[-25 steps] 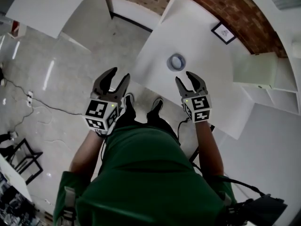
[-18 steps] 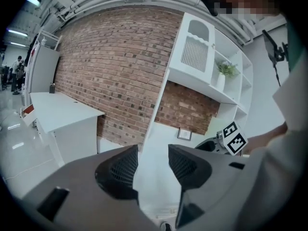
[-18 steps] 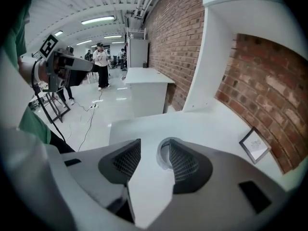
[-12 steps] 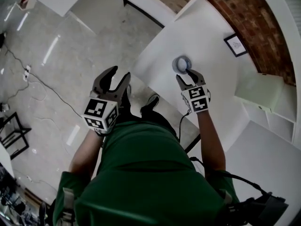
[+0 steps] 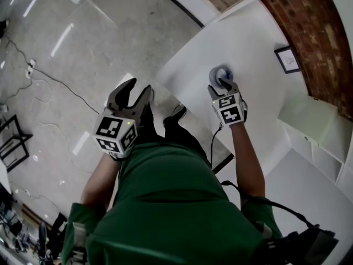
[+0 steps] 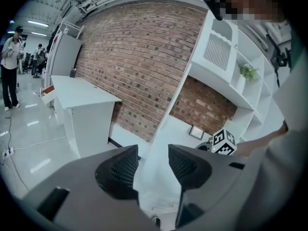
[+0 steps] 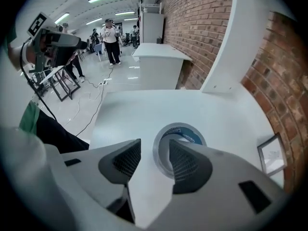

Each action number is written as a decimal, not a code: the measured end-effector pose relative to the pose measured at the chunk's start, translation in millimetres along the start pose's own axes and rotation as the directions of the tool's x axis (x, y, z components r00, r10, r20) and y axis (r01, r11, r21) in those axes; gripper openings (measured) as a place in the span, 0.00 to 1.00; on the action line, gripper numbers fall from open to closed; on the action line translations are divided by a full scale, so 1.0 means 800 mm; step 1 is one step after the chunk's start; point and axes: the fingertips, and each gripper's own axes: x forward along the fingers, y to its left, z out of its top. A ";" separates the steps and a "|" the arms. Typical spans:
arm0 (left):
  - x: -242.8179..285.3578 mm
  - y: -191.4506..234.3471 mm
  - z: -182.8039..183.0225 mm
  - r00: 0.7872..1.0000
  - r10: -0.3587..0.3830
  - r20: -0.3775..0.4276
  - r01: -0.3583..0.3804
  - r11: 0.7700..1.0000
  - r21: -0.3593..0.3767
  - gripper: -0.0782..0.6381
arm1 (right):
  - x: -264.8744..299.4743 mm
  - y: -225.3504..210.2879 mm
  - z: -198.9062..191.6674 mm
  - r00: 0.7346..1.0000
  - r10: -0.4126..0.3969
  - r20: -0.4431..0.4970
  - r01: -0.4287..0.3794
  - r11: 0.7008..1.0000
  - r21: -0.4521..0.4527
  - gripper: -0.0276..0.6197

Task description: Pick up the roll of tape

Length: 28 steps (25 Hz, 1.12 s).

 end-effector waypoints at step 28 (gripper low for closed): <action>-0.010 0.005 0.025 1.000 0.014 0.024 -0.015 1.000 0.011 0.38 | 0.023 0.002 -0.017 0.989 0.026 -0.144 -0.033 0.999 -0.042 0.16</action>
